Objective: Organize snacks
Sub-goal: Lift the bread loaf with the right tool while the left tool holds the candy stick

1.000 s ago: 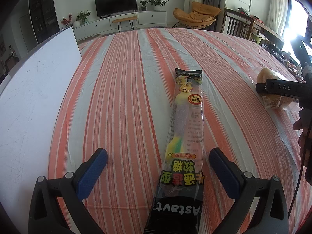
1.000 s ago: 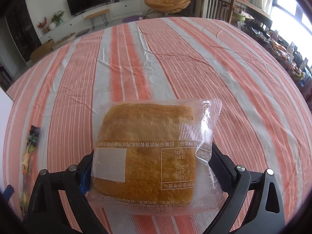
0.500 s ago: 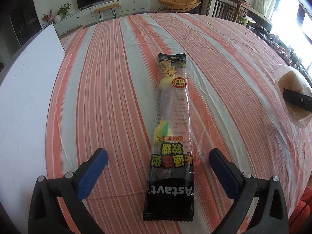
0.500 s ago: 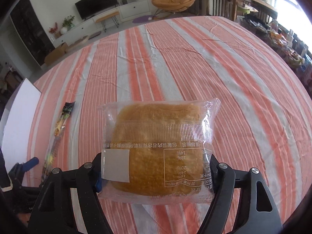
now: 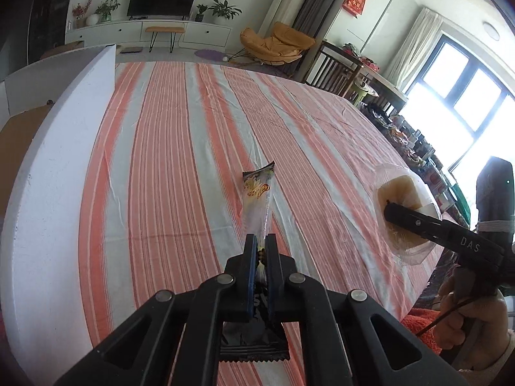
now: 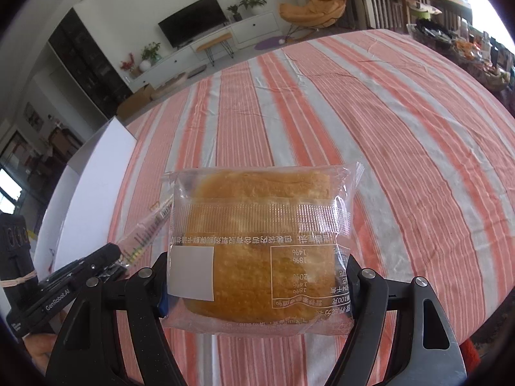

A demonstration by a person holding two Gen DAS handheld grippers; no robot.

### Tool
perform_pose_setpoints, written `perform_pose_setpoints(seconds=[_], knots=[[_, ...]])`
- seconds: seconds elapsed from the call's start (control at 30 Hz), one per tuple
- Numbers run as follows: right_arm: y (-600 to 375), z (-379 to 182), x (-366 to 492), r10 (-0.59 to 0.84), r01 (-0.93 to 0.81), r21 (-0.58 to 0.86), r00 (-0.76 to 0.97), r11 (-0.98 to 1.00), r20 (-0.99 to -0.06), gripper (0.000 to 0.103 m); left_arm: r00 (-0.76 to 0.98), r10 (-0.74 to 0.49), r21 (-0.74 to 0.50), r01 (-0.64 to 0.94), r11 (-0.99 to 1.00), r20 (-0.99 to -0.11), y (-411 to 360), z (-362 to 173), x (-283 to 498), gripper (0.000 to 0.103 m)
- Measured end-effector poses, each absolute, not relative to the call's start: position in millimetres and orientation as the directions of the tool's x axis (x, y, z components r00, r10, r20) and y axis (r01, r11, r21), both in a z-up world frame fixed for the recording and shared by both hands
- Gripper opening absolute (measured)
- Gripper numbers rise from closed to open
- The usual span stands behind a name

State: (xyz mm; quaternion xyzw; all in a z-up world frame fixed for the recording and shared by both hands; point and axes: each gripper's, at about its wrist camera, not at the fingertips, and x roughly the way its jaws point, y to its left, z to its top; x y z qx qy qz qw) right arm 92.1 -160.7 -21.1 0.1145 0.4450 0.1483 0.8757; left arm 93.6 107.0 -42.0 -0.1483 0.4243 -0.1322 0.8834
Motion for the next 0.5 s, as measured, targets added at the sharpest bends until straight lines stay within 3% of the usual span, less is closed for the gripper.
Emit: perform_pose_setpoints(seconds=[0.13,0.27,0.3,0.37,0.4,0.43,0.5], knots=[[-151.2,-6.2,85.3,0.379,-0.194,0.330,0.582,0.924,-0.720,0.077,0.620,-0.329,-0.344,0.101,0.934,-0.713,111.3,-42.3,85.9,0.004],[-149.7,-7.9,77.1,0.385,-0.200,0.332,0.580,0.922,-0.718,0.077,0.504,-0.344,-0.306,0.158,0.939,-0.792,95.3,-70.7,90.9,0.004],[-151.5,-10.5,75.8,0.390,-0.197,0.341,0.576,0.919,-0.719,0.077,0.499,-0.313,-0.271,0.158,0.950,-0.808,90.1,-74.0,89.2,0.009],[-154.5,-15.1,72.7,0.399,-0.188,0.358,0.569,0.915,-0.719,0.077,0.500,-0.269,-0.216,0.161,0.963,-0.824,82.6,-76.8,86.8,0.043],[-156.1,-16.4,69.3,0.402,-0.183,0.365,0.568,0.913,-0.719,0.077,0.504,-0.257,-0.200,0.165,0.966,-0.824,79.7,-76.9,88.1,0.075],[-157.2,-17.7,66.7,0.403,-0.178,0.371,0.568,0.911,-0.718,0.077,0.517,-0.248,-0.184,0.173,0.968,-0.819,76.5,-76.0,90.8,0.092],[-159.7,-19.5,64.6,0.406,-0.171,0.380,0.569,0.909,-0.715,0.077,0.531,-0.221,-0.133,0.200,0.971,-0.818,65.8,-75.8,96.4,0.092]])
